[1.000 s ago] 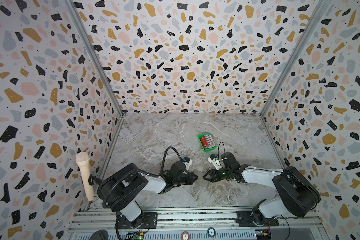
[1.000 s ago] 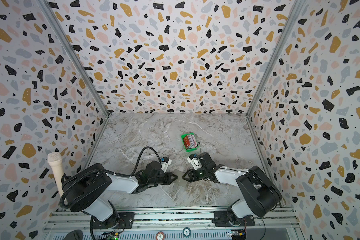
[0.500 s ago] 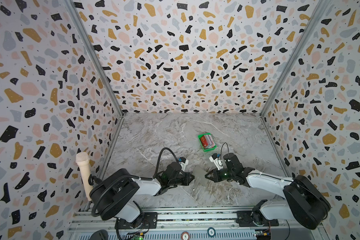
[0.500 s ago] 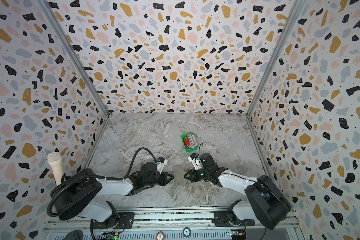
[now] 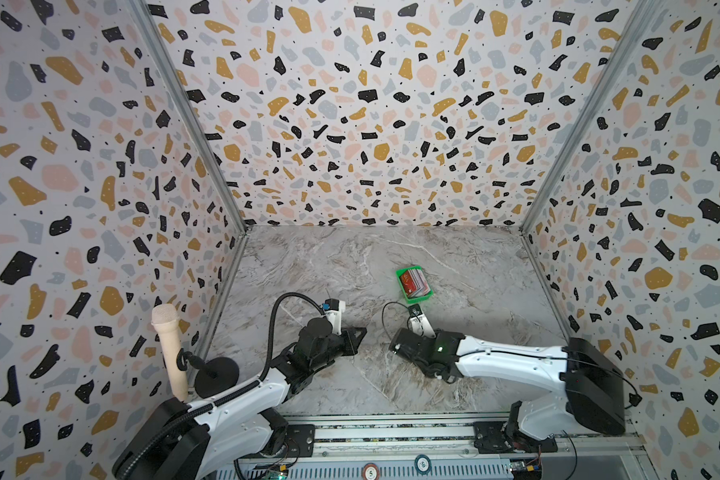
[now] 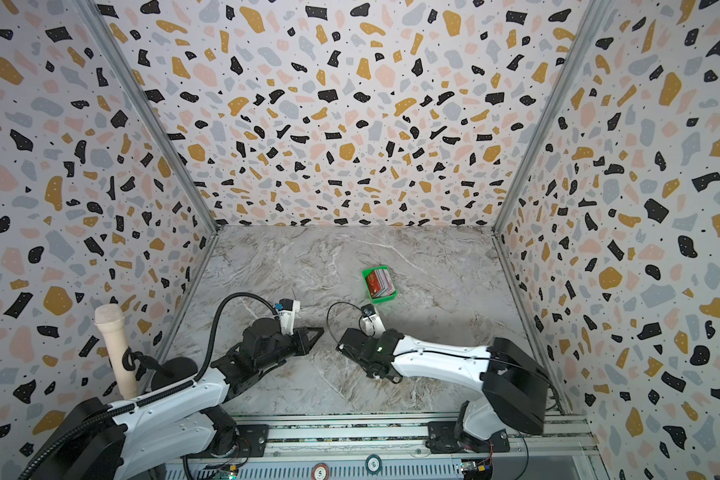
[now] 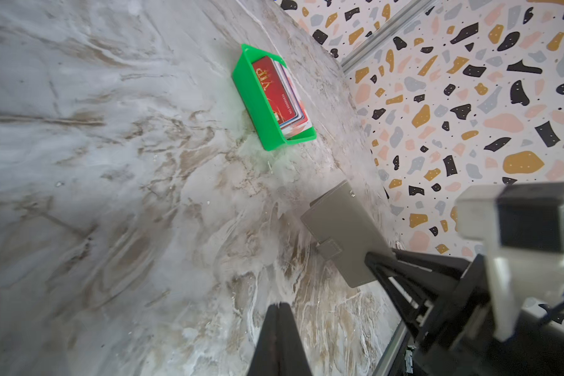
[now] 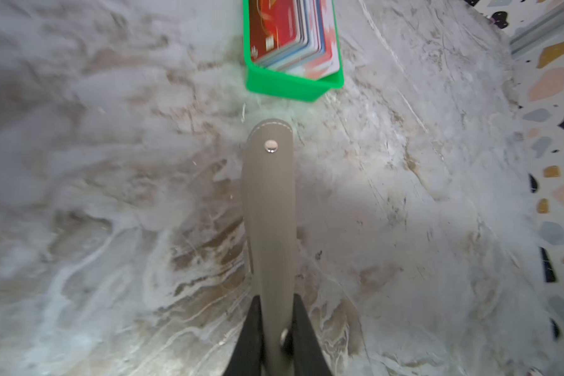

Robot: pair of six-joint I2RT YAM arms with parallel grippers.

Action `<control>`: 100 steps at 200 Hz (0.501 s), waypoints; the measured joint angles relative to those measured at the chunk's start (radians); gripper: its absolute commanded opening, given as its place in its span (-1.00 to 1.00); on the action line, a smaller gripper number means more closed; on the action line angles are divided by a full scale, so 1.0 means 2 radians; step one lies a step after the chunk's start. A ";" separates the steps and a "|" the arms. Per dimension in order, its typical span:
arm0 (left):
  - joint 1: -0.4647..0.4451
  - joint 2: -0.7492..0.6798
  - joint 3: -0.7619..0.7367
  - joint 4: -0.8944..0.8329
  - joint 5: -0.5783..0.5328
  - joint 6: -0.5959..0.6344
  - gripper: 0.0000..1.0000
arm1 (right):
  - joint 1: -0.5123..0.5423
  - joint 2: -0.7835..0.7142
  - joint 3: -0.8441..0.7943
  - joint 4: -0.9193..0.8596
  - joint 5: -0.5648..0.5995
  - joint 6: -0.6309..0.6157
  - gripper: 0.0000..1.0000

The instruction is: Put the credit cards into the card holder

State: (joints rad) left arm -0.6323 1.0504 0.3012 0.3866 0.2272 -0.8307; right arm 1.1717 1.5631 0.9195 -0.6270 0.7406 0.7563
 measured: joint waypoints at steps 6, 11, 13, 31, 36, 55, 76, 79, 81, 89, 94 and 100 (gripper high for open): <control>0.002 0.002 -0.002 0.000 0.001 -0.001 -1.00 | 0.008 0.016 0.000 0.000 0.008 0.003 -1.00; 0.003 0.003 -0.005 0.000 0.002 -0.001 -1.00 | 0.014 0.027 0.000 0.004 0.012 0.004 -1.00; 0.003 0.004 -0.005 0.000 0.002 -0.001 -1.00 | 0.016 0.030 0.000 0.006 0.012 0.004 -1.00; 0.005 0.010 -0.007 -0.002 0.008 -0.001 -0.97 | 0.031 0.045 -0.001 0.030 0.005 -0.008 -0.73; 0.005 0.011 -0.007 -0.001 0.010 -0.001 -0.95 | 0.033 0.045 -0.003 0.041 0.000 -0.013 -0.58; 0.005 0.016 -0.007 0.002 0.017 0.000 -0.86 | 0.034 0.032 -0.022 0.105 -0.066 -0.041 -0.13; 0.004 0.039 -0.007 0.014 0.030 0.000 -0.82 | 0.030 0.024 -0.055 0.173 -0.152 -0.071 0.00; 0.004 0.042 -0.007 0.017 0.031 -0.001 -0.82 | 0.030 0.023 -0.058 0.179 -0.155 -0.074 0.00; 0.003 0.046 -0.007 0.018 0.032 -0.001 -0.82 | 0.030 0.022 -0.060 0.182 -0.158 -0.078 0.00; -0.002 0.058 -0.007 0.026 0.034 -0.002 -0.82 | 0.025 0.015 -0.066 0.199 -0.178 -0.084 0.01; -0.005 0.066 -0.006 0.029 0.034 -0.002 -0.82 | 0.022 0.011 -0.068 0.210 -0.192 -0.088 0.02; -0.013 0.077 -0.004 0.033 0.034 -0.002 -0.83 | 0.019 0.008 -0.070 0.224 -0.209 -0.091 0.02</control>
State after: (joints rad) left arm -0.6579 1.2041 0.2924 0.4534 0.2951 -0.8349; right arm 1.2091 1.5784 0.7792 -0.1795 0.3222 0.5747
